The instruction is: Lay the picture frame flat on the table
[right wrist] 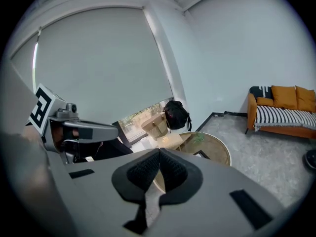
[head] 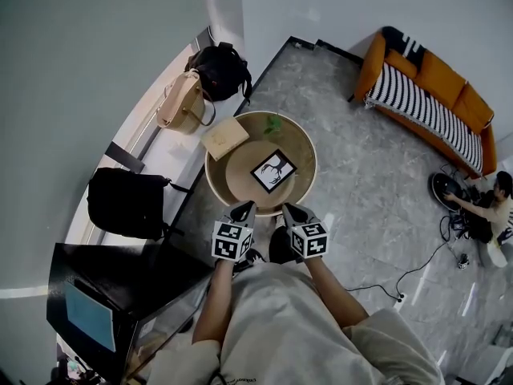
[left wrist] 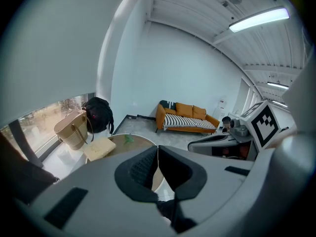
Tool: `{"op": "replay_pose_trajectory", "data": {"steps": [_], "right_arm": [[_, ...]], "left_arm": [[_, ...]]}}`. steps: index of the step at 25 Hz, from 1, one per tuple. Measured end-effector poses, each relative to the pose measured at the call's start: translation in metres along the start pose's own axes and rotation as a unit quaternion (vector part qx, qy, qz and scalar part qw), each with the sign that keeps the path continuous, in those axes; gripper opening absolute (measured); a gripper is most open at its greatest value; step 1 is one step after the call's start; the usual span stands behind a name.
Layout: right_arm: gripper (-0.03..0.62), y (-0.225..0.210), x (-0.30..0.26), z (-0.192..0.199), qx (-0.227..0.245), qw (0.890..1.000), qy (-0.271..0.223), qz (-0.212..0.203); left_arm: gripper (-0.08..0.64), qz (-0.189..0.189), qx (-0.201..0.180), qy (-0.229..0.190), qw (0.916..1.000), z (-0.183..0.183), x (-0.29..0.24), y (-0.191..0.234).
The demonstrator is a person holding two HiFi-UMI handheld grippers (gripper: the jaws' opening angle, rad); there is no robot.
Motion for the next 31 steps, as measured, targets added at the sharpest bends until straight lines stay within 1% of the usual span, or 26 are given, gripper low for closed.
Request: {"op": "replay_pose_trajectory", "data": {"steps": [7,18,31], "right_arm": [[0.034,-0.002,0.001,0.004,0.005,1.000,0.013,0.007],[0.034,-0.006,0.009,0.009,-0.002,1.000,0.019,0.012],[0.034,-0.009,0.012,0.008,-0.001,1.000,0.013,0.018]], "left_arm": [[0.021,-0.002,0.003,0.001,1.0000,0.001,0.001,0.000],[0.021,0.002,0.000,0.007,1.0000,0.004,0.001,-0.004],[0.021,0.002,-0.002,-0.002,1.0000,0.000,0.003,-0.007]]}}
Point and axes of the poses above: the fingertips, and each gripper's own axes: x backward along the fingers, y to its left, z out of its underside, the point moved 2 cm from there along x, backward along the fingers, and after that the axes turned 13 degrees about -y, right-handed, at the moved point
